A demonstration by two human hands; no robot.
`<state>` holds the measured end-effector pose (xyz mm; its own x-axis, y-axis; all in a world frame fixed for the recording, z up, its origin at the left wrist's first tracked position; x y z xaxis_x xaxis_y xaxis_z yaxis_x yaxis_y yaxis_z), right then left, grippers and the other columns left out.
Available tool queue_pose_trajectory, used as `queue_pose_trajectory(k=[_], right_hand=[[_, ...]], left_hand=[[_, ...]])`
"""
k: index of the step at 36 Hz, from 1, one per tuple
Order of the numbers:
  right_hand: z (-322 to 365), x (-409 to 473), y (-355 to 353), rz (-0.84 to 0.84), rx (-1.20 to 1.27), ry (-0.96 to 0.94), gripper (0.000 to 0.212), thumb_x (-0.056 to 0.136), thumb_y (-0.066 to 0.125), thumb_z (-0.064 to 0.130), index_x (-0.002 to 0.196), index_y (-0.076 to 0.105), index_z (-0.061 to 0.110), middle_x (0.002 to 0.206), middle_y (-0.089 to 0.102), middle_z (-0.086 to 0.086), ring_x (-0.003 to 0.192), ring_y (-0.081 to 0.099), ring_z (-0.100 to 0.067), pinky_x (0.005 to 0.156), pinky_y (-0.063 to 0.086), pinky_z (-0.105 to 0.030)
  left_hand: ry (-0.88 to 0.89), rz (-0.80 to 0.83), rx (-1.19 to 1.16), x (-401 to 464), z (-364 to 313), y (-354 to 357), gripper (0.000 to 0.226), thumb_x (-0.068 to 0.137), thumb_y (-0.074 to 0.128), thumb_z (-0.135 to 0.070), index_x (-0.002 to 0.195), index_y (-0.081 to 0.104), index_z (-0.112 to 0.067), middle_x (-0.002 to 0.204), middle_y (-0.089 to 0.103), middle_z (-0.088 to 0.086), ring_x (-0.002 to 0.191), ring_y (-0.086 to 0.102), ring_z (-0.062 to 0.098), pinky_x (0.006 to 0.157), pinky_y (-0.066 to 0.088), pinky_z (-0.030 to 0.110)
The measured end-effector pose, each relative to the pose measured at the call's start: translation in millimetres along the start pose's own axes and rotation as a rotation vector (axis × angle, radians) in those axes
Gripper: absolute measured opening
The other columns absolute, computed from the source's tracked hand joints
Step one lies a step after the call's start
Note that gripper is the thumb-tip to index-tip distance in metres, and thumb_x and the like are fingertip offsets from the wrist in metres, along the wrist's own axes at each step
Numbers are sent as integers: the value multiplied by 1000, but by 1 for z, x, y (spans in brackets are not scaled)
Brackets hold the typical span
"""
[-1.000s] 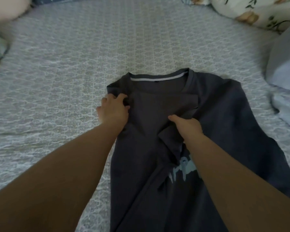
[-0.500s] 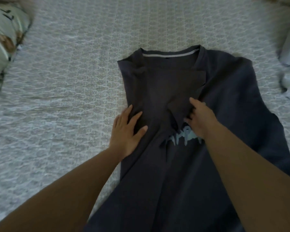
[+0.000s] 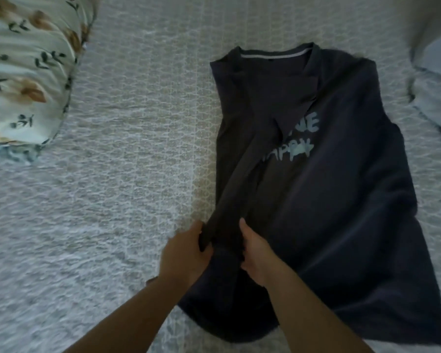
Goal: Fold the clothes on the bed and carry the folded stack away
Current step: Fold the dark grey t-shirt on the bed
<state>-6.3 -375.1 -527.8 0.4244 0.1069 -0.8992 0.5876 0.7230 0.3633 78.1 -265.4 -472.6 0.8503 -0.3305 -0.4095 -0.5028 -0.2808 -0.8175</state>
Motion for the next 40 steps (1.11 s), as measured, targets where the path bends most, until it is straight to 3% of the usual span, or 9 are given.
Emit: queue_pose_trajectory(k=[4, 8, 12, 14, 18, 25, 31, 35, 40], right_hand=[[-18, -13, 19, 171, -149, 121, 79, 86, 15, 75, 118, 62, 20, 122, 62, -6, 117, 54, -28, 98, 40, -38], [-15, -24, -16, -46, 62, 57, 75, 83, 37, 74, 110, 64, 9, 104, 70, -12, 103, 62, -29, 87, 48, -38], [-2, -37, -68, -314, -230, -54, 56, 86, 57, 56, 115, 61, 9, 112, 64, -10, 94, 61, -24, 80, 48, -33], [1, -38, -78, -347, -482, -100, 44, 88, 62, 39, 120, 60, 8, 120, 62, -11, 92, 60, -21, 85, 49, -35], [-7, -37, -76, -348, -724, -132, 31, 90, 60, 24, 117, 61, 9, 116, 62, -10, 102, 59, -26, 95, 48, -40], [-21, -32, -76, -357, -938, -210, 12, 94, 48, 14, 93, 59, 17, 92, 59, -3, 91, 56, -23, 73, 39, -26], [-10, -36, -77, -366, -797, -358, 35, 97, 50, 17, 132, 53, 17, 125, 57, -3, 114, 52, -24, 91, 41, -29], [-36, -38, -95, -357, -906, -229, 42, 93, 59, 30, 131, 51, 13, 128, 56, -5, 115, 54, -24, 92, 46, -32], [-67, -48, -98, -298, -1173, -158, 34, 88, 62, 31, 119, 55, 18, 115, 61, -2, 103, 59, -21, 84, 50, -31]], left_hand=[[117, 69, 32, -31, -36, -2, 50, 86, 55, -36, 131, 33, -36, 84, 65, -5, 77, 64, 20, 67, 50, 33], [153, 410, -109, -57, -73, 37, 70, 86, 60, -38, 146, 24, -32, 115, 65, -2, 103, 62, 19, 85, 50, 33], [-386, 808, -780, -81, -78, 92, 69, 91, 63, -25, 149, 26, -26, 100, 63, -5, 92, 62, 13, 61, 55, 27], [-480, 652, -786, -67, -62, 95, 54, 91, 60, -24, 142, 40, -24, 101, 63, 0, 88, 63, 15, 62, 56, 33], [-289, 139, -129, -42, -14, 55, 49, 85, 64, -36, 129, 48, -22, 125, 48, 5, 111, 54, 25, 87, 47, 35], [-477, 341, 0, -82, 33, 93, 34, 96, 46, -41, 116, 54, -16, 113, 62, 8, 104, 59, 26, 83, 45, 35], [-612, 67, -541, -104, 38, 102, 22, 103, 32, -27, 97, 48, -14, 86, 55, 2, 75, 50, 13, 63, 36, 29], [-655, -9, -435, -126, 49, 106, 19, 102, 35, -31, 92, 45, -18, 76, 53, -2, 67, 51, 13, 55, 36, 30], [-567, 128, -261, -138, 45, 122, 19, 96, 48, -39, 100, 37, -24, 80, 54, -5, 76, 58, 21, 61, 40, 31]])
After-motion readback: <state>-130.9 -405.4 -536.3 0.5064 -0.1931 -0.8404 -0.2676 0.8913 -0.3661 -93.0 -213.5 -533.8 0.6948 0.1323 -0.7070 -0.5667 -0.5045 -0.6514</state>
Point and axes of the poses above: each hand's wrist, its own x-axis towards the middle knuckle, its own y-axis out of the palm, z = x × y, the point moved 9 cm from there along x, towards the middle knuckle
